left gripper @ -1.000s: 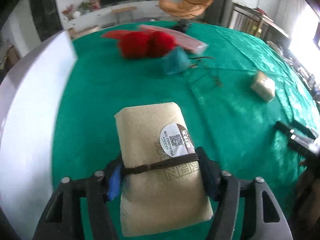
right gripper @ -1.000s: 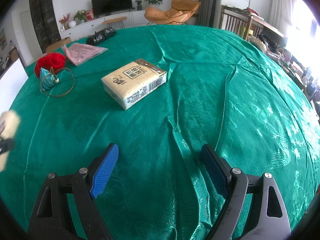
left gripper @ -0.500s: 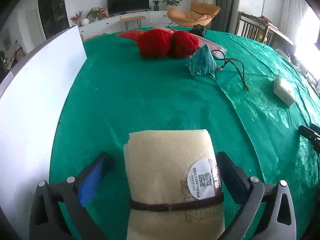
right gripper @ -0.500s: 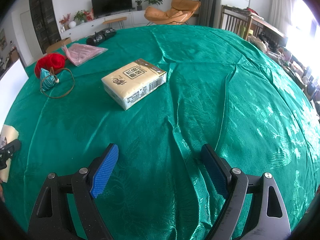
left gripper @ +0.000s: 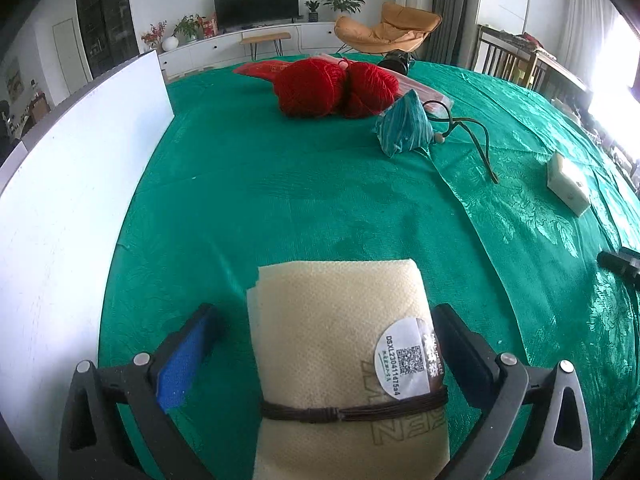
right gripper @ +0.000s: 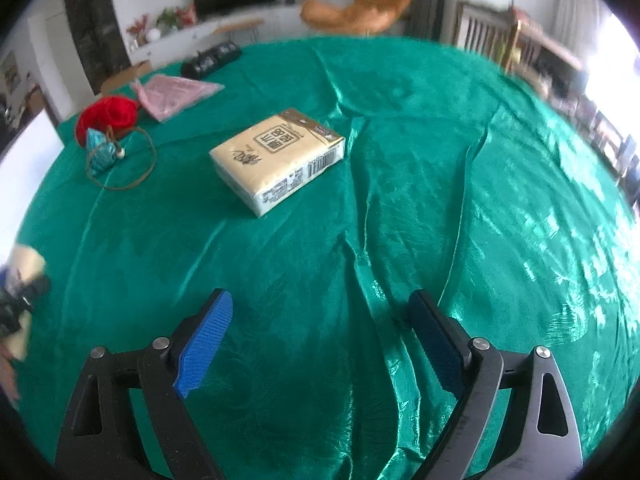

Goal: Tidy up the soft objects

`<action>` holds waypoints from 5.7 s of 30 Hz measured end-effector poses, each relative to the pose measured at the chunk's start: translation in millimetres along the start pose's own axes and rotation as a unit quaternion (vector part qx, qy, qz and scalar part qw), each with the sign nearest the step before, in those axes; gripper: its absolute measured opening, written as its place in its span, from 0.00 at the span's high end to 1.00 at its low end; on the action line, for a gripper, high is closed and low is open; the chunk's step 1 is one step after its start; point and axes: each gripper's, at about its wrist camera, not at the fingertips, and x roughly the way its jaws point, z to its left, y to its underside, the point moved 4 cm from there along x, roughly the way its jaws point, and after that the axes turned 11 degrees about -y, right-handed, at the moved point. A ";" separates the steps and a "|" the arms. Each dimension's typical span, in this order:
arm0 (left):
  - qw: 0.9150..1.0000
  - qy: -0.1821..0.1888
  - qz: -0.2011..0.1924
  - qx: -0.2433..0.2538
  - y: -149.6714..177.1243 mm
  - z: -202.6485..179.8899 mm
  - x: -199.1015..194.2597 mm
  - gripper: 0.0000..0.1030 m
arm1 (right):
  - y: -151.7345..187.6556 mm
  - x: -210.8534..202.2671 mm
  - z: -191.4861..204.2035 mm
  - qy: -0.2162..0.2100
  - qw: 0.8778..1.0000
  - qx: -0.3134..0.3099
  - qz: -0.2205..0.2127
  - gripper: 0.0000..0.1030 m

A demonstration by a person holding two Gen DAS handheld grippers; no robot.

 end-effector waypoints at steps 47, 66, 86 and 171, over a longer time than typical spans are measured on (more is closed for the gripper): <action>1.000 -0.001 -0.001 0.000 3.5 -1.0 -1.4 0.00 | 23.2 16.5 98.2 -0.054 0.987 -0.149 -0.007 0.16; 0.988 0.120 0.019 -0.093 -16.0 52.2 -109.5 0.51 | -13.1 -44.8 157.5 -0.135 0.976 -0.152 0.075 0.47; 0.935 -0.217 -0.014 -0.279 43.8 309.9 -191.0 0.03 | -26.8 -85.9 364.2 -0.329 0.918 -0.221 0.025 0.21; 0.998 -0.036 0.007 -0.047 -33.0 7.4 32.4 0.00 | -5.6 19.0 -10.8 -0.017 0.999 -0.047 0.016 0.20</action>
